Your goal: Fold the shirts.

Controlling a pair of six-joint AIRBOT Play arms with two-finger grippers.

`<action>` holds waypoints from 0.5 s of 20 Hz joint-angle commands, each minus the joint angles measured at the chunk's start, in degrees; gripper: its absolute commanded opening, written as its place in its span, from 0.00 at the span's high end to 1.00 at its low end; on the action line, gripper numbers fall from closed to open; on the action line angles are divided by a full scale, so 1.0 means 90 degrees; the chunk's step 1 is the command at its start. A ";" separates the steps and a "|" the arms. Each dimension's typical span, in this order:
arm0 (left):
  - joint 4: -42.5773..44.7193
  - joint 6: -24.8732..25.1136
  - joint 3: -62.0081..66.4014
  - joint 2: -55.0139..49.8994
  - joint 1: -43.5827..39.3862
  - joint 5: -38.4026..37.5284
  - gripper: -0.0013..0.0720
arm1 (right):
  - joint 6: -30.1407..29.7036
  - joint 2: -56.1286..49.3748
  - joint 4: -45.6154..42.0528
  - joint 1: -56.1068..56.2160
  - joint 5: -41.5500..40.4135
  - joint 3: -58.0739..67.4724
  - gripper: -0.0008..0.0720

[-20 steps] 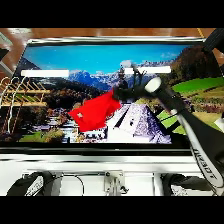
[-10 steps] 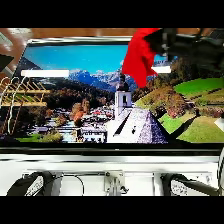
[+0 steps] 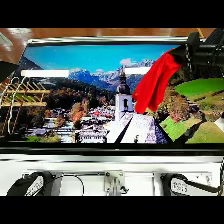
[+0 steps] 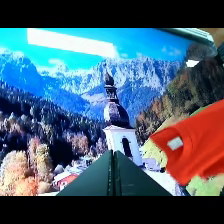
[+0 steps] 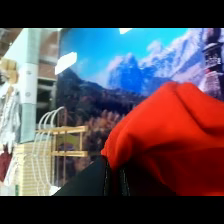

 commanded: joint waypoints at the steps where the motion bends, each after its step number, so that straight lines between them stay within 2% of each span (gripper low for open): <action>1: 0.0010 0.0000 -0.0194 -0.0002 0.0005 -0.0005 0.94 | 0.0087 -0.0282 0.0163 0.0036 -0.0219 0.0010 0.90; 7: 0.0002 -0.0002 -0.0447 0.0000 0.0005 0.0313 0.94 | -0.0644 -0.0641 0.1231 0.0663 -0.1154 0.0010 0.90; 10: 0.0002 -0.0005 -0.0447 0.0000 0.0005 0.0313 0.94 | -0.0993 -0.0726 0.1115 0.0464 -0.1319 0.0010 0.90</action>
